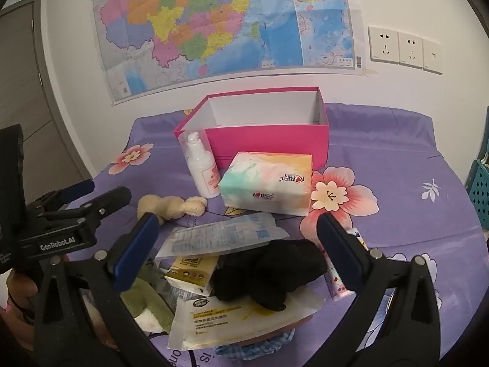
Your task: Organize soft objects
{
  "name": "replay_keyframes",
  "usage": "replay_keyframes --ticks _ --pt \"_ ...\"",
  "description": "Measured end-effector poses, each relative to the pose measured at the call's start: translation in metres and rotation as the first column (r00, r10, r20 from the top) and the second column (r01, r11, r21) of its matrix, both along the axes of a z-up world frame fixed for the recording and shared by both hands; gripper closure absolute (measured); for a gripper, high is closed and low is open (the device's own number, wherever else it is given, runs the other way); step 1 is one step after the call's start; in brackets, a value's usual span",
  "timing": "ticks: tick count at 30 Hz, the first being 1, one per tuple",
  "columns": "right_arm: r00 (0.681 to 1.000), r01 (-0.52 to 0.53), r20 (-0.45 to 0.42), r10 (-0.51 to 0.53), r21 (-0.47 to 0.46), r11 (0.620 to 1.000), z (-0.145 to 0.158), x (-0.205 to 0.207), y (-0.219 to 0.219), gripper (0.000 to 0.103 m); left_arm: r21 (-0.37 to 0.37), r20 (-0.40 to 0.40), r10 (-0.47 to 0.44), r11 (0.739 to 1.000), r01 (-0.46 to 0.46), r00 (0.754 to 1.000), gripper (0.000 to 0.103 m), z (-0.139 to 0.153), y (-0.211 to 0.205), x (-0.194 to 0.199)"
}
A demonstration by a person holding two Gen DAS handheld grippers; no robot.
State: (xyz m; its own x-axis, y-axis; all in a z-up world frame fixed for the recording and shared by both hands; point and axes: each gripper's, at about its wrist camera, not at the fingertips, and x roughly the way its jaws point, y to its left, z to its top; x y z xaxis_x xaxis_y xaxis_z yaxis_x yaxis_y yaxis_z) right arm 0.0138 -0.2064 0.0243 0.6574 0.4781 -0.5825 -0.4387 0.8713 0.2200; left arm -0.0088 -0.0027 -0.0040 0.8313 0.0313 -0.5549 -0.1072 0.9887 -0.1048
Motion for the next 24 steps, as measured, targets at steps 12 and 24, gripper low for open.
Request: replay_keyframes --ticks 12,24 --pt "1.0 -0.005 -0.008 0.006 0.004 1.0 -0.003 -0.0011 0.0008 0.0 -0.001 -0.004 -0.005 1.0 0.005 1.0 0.0 -0.0007 -0.0011 -0.0019" --pt "1.0 -0.02 -0.02 0.02 0.017 1.0 -0.0042 -0.0002 0.0025 0.0 0.005 -0.01 -0.005 1.0 0.005 1.0 0.0 -0.0029 -0.0054 -0.0016"
